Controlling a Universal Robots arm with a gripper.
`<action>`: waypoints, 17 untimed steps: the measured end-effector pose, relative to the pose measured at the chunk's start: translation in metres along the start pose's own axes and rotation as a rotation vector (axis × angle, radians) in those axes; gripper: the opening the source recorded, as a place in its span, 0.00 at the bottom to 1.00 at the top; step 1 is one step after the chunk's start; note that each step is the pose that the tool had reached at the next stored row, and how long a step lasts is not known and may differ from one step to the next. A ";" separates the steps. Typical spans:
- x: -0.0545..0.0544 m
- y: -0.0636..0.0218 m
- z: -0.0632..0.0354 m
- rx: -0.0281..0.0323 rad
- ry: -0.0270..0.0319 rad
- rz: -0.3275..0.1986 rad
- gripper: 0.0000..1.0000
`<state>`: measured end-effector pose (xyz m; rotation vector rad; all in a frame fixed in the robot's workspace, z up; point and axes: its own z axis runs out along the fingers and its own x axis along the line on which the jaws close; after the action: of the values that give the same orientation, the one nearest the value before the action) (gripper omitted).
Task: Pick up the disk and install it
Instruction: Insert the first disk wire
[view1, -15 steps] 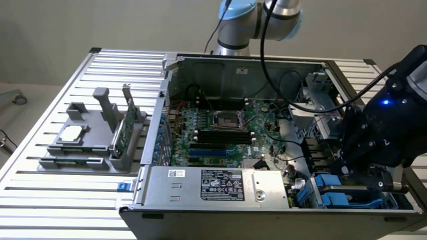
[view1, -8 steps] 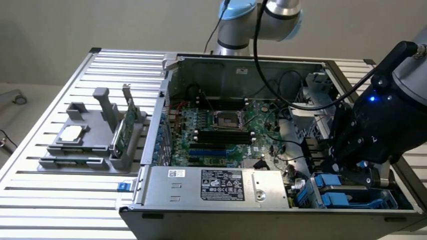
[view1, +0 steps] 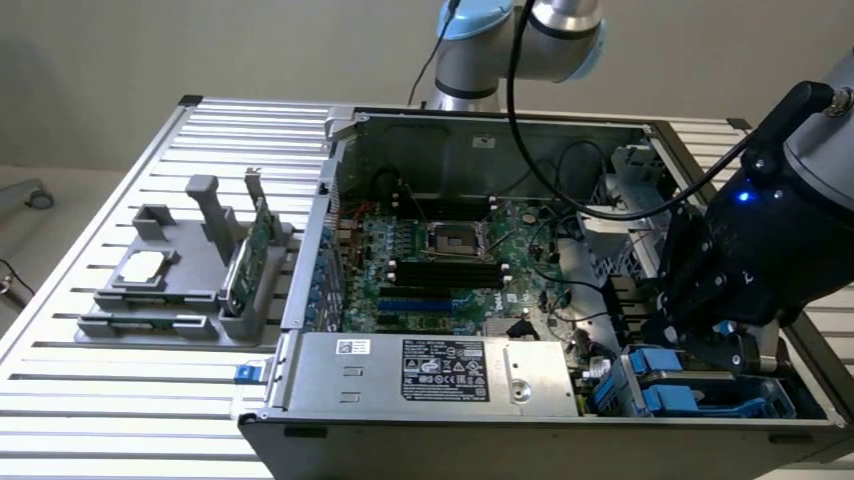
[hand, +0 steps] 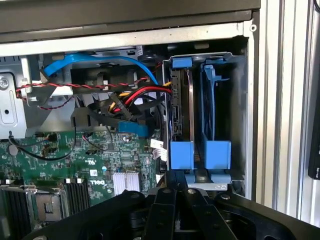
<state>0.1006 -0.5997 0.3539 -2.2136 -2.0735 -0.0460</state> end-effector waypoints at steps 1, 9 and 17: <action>0.000 0.0000 -0.0001 0.0000 -0.0001 0.000 0.11; 0.003 -0.0002 0.0002 -0.0001 -0.0003 0.000 0.24; 0.030 -0.0006 0.0027 -0.0025 -0.0040 0.000 0.36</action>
<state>0.1019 -0.5696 0.3542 -2.2169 -2.0767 -0.0443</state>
